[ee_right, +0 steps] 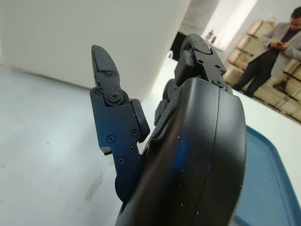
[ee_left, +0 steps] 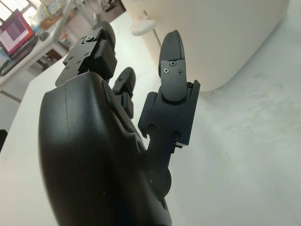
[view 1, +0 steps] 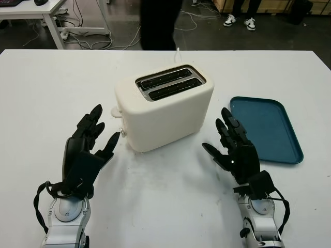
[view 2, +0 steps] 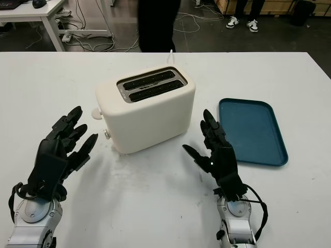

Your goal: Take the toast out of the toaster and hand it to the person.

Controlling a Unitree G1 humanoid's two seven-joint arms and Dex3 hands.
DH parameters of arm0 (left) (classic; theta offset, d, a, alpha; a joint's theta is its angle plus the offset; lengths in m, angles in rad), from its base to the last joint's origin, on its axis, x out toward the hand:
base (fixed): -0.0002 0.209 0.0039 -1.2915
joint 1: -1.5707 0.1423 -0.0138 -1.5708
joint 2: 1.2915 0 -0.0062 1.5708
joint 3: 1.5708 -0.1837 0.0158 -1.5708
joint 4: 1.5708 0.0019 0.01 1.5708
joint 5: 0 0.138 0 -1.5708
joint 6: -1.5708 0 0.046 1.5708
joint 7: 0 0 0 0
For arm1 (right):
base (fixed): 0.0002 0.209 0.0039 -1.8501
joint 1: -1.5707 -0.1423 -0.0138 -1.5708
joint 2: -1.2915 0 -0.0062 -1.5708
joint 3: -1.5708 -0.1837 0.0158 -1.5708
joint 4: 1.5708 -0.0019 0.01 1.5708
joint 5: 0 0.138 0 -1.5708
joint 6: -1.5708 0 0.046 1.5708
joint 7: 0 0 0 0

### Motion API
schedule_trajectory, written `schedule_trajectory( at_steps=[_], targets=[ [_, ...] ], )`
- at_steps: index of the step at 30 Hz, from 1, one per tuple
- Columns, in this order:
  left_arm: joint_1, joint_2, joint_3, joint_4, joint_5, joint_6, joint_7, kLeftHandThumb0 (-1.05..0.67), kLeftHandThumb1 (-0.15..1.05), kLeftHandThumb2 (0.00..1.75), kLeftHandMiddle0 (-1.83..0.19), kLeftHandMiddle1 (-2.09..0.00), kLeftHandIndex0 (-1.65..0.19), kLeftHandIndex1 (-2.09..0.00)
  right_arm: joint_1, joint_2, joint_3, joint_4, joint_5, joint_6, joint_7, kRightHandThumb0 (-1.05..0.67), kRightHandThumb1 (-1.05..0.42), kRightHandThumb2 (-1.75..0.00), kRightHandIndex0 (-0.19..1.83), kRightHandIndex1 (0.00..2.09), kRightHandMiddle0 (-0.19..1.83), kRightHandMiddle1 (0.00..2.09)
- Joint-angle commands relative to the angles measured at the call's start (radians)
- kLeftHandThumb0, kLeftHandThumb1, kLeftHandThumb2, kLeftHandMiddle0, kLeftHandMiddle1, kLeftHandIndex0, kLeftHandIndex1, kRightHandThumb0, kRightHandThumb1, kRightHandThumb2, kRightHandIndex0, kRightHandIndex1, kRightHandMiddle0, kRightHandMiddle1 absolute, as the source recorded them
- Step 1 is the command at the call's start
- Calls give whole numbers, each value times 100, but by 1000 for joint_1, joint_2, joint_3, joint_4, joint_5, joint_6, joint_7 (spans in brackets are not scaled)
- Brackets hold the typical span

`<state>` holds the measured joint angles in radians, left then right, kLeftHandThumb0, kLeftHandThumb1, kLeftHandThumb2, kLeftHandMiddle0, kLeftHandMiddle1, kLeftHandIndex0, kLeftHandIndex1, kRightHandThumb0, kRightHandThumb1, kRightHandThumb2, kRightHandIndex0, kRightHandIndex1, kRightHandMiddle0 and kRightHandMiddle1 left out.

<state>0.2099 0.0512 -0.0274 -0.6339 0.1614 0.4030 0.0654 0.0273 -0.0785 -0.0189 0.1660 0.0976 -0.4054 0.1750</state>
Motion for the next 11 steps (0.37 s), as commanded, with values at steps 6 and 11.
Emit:
schedule_trajectory(
  at_steps=[6, 11],
  targets=[
    [-5, -5, 2, 9, 23, -13, 9, -40, 92, 42, -18, -38, -27, -1, -10, 5, -6, -22, 17, 9, 7, -34, -92, -2, 4, 0, 12, 0],
    [-15, -17, 8, 10, 23, 23, 13, -41, 92, 41, -16, -37, -26, 0, -7, 9, -6, -39, 28, 7, 17, -31, -92, -2, 3, 0, 12, 1]
  ],
)
